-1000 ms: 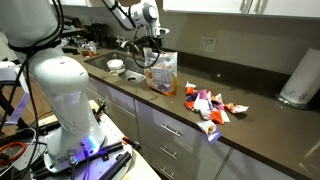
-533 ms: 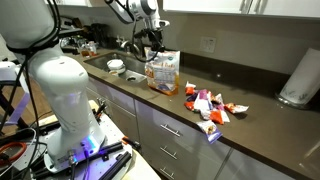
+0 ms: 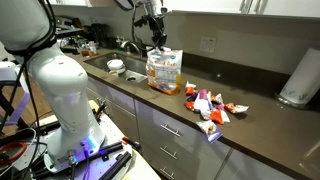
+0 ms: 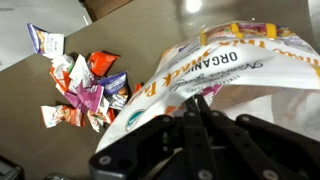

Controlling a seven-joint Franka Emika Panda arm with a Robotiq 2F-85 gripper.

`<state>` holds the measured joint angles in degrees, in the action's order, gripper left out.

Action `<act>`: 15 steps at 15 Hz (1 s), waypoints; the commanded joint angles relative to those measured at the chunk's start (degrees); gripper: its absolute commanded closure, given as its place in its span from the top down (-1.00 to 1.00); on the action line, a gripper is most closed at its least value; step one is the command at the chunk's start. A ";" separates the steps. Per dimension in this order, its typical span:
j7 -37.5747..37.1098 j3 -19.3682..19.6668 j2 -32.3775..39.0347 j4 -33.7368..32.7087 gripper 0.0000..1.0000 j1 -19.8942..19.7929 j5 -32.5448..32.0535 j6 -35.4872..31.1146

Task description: Remove a small packet from the big packet and put it on the counter

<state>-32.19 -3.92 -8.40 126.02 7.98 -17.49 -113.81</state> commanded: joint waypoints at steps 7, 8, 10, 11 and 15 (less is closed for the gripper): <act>3.07 -1.30 -3.58 -4.43 -0.98 -2.37 2.47 3.84; 3.05 -1.25 -3.87 -4.88 -0.98 -2.52 2.40 4.04; 3.18 -1.15 -4.63 -5.76 -0.98 -2.86 2.52 4.49; 3.17 -1.15 -4.99 -6.18 -0.98 -3.02 2.54 4.68; 3.25 -1.06 -7.05 -8.04 -0.98 -3.85 2.89 5.18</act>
<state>-31.35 -4.23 -13.53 119.65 5.88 -16.93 -110.66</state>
